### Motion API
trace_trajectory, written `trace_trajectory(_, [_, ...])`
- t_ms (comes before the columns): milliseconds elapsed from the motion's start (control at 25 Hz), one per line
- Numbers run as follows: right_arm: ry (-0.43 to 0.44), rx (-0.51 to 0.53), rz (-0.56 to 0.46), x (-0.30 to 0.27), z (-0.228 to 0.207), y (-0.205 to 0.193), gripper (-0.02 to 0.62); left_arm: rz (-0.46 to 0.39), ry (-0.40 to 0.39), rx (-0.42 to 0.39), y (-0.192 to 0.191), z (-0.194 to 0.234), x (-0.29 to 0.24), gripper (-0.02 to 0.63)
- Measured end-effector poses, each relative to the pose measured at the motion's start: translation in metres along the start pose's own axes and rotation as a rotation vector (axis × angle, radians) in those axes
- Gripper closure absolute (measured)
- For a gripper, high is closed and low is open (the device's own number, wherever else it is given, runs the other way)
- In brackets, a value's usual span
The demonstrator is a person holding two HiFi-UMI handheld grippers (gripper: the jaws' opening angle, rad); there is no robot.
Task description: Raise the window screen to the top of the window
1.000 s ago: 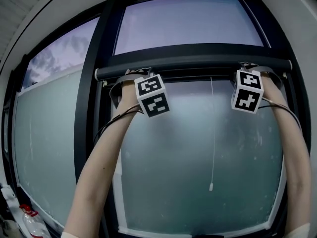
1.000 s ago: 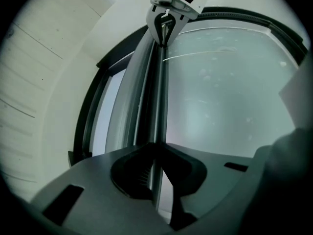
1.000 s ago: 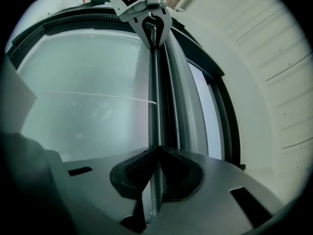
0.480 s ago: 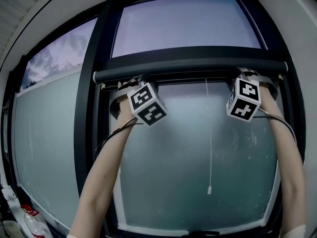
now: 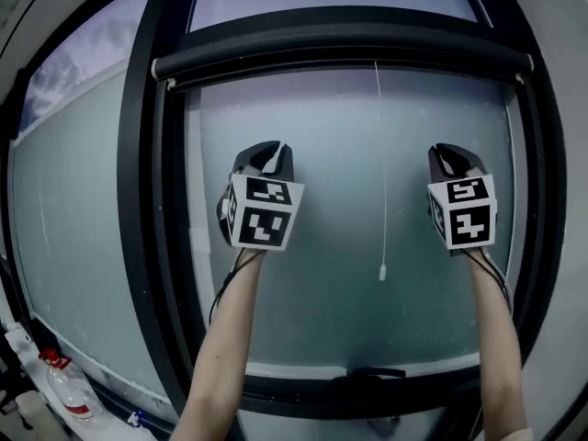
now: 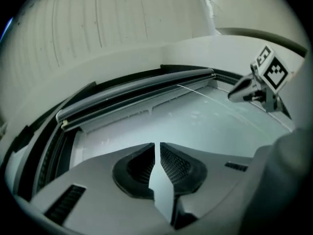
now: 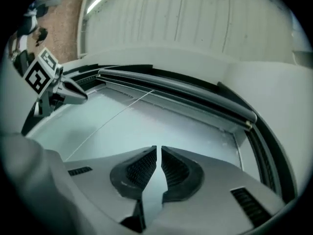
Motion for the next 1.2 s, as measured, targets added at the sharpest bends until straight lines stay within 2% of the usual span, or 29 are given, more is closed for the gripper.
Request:
trace_trajectory(120, [0.044,-0.154,0.015,0.025,0.025,-0.039,0.575,0.02,-0.047,0.136,-0.035,-0.018,0.022,0.574])
trace_trajectory(200, [0.076,-0.217,0.025,0.05,0.043,-0.062,0.575,0.052,-0.081,0.214,-0.065,-0.035,0.041,0.574])
trace_trajectory(280, [0.114,-0.248,0.04,0.082,0.062,-0.086,0.575,0.08,-0.107,0.276,-0.099,-0.057,0.065,0.574])
trace_trajectory(360, [0.139,-0.257,0.055,0.115,0.081,-0.115,0.575,0.098,-0.102,0.335,-0.139,-0.083,0.092,0.575])
trace_trajectory(440, [0.156,-0.263,0.089,0.146,0.111,-0.152,0.575,0.154,-0.097,0.378,-0.187,-0.107,0.122,0.582])
trace_trajectory(560, [0.231,-0.27,0.194,0.186,0.162,-0.203,0.575,0.277,-0.131,0.41,-0.251,-0.137,0.177,0.583])
trace_trajectory(760, [0.404,-0.332,0.432,0.28,0.202,-0.286,0.575,0.422,-0.24,0.449,-0.312,-0.183,0.306,0.583])
trace_trajectory(840, [0.434,-0.368,0.537,0.314,0.209,-0.309,0.575,0.482,-0.243,0.469,-0.33,-0.2,0.334,0.583])
trace_trajectory(920, [0.434,-0.426,0.581,0.33,0.214,-0.315,0.575,0.504,-0.242,0.486,-0.336,-0.217,0.339,0.583])
trace_trajectory(1000, [0.407,-0.452,0.566,0.331,0.219,-0.311,0.575,0.485,-0.25,0.481,-0.333,-0.229,0.331,0.583])
trace_trajectory(1120, [0.388,-0.421,0.536,0.316,0.227,-0.304,0.575,0.471,-0.261,0.439,-0.327,-0.238,0.312,0.583])
trace_trajectory(1200, [0.392,-0.415,0.526,0.309,0.232,-0.297,0.575,0.474,-0.261,0.452,-0.325,-0.234,0.311,0.583])
Point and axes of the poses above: the fingertips, and each gripper's own axes: x backward along the fingers, z to its left, y out of its top, the point moved 10 cm from there along x, backward along the fingers, and after that the axes turned 15 degrees about z, right-handed, at the moved point
